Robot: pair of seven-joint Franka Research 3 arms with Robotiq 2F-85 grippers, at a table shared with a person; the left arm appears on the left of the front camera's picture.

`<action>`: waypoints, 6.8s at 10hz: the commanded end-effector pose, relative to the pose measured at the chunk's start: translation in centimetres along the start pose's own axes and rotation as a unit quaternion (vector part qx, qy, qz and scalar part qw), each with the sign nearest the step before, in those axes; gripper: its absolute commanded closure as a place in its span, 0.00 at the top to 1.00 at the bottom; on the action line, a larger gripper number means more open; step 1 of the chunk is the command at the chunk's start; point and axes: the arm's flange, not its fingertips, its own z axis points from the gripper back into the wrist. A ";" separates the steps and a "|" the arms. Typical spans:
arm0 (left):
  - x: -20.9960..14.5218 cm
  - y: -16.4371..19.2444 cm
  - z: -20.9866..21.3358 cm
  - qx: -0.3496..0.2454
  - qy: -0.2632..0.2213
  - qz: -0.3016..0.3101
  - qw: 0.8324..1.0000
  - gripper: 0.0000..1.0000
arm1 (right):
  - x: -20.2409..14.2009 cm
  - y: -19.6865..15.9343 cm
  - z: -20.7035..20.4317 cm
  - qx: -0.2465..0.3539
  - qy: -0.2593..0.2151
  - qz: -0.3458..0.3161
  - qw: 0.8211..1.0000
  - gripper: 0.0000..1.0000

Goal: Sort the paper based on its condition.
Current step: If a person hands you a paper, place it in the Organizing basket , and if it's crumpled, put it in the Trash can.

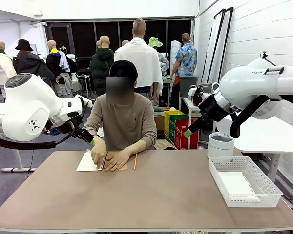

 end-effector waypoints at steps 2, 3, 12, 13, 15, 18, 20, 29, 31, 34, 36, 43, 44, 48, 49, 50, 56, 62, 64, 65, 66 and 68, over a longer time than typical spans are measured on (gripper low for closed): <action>-0.1 0.1 0.0 -0.001 0.000 0.001 1.000 1.00 | 0.0 0.0 0.0 0.001 0.000 -0.001 1.000 1.00; -0.1 0.1 0.0 -0.001 0.000 0.001 1.000 1.00 | 0.0 0.0 0.0 0.001 0.000 -0.001 1.000 1.00; -0.1 0.1 0.0 -0.001 0.000 0.001 1.000 1.00 | 0.0 0.0 0.0 0.001 0.000 -0.001 1.000 1.00; -0.1 0.1 0.0 -0.001 0.000 0.001 1.000 1.00 | 0.0 0.0 0.0 0.001 0.000 -0.001 1.000 1.00; -0.1 0.1 0.0 -0.001 0.000 0.001 1.000 1.00 | 0.0 0.0 0.0 0.001 0.000 -0.001 1.000 1.00; -0.1 0.1 0.0 -0.001 0.000 0.001 1.000 1.00 | 0.0 0.0 0.0 0.001 0.000 -0.001 1.000 1.00; -0.1 0.1 0.0 -0.001 0.000 0.001 1.000 1.00 | 0.0 0.0 0.0 0.001 0.000 -0.001 1.000 1.00; -0.1 0.1 0.0 -0.001 0.000 0.001 1.000 1.00 | 0.0 0.0 0.0 0.001 0.000 -0.001 1.000 1.00; -0.1 0.1 0.0 -0.001 0.000 0.001 1.000 1.00 | 0.0 0.0 0.0 0.001 0.000 -0.001 1.000 1.00; -0.1 0.1 0.0 -0.001 0.000 0.001 1.000 1.00 | 0.0 0.0 0.0 0.001 0.000 -0.001 1.000 1.00; -0.1 0.1 0.0 -0.001 0.000 0.001 1.000 1.00 | 0.0 0.0 0.0 0.001 0.000 -0.001 1.000 1.00; -0.1 0.1 0.0 -0.001 0.000 0.001 1.000 1.00 | 0.0 0.0 0.0 0.001 0.000 -0.001 1.000 1.00; -0.1 0.1 0.0 -0.001 0.000 0.001 1.000 1.00 | 0.0 0.0 0.0 0.001 0.000 -0.001 1.000 1.00; -0.1 0.1 0.0 -0.001 0.000 0.001 1.000 1.00 | 0.0 0.0 0.0 0.001 0.000 -0.001 1.000 1.00; -0.1 0.1 0.0 -0.001 0.000 0.001 1.000 1.00 | 0.0 0.0 0.0 0.001 0.000 -0.001 1.000 1.00; -0.1 0.1 0.0 -0.001 0.000 0.001 1.000 1.00 | 0.0 0.0 0.0 0.001 0.000 -0.001 1.000 1.00; -0.1 0.1 0.0 -0.001 0.000 0.001 1.000 1.00 | 0.0 0.0 0.0 0.001 0.000 -0.001 1.000 1.00; -0.1 0.1 0.0 -0.001 0.000 0.001 1.000 1.00 | 0.0 0.0 0.0 0.001 0.000 -0.001 1.000 1.00; -0.1 0.1 0.0 -0.001 0.000 0.001 1.000 1.00 | 0.0 0.0 0.0 0.001 0.000 -0.001 1.000 1.00; -0.1 0.1 0.0 -0.001 0.000 0.001 1.000 1.00 | 0.0 0.0 0.0 0.001 0.000 -0.001 1.000 1.00; -0.1 0.1 0.0 -0.001 0.000 0.001 1.000 1.00 | 0.0 0.0 0.0 0.001 0.000 -0.001 1.000 1.00; -0.1 0.1 0.0 -0.001 0.000 0.001 1.000 1.00 | 0.0 0.0 0.0 0.001 0.000 -0.001 1.000 1.00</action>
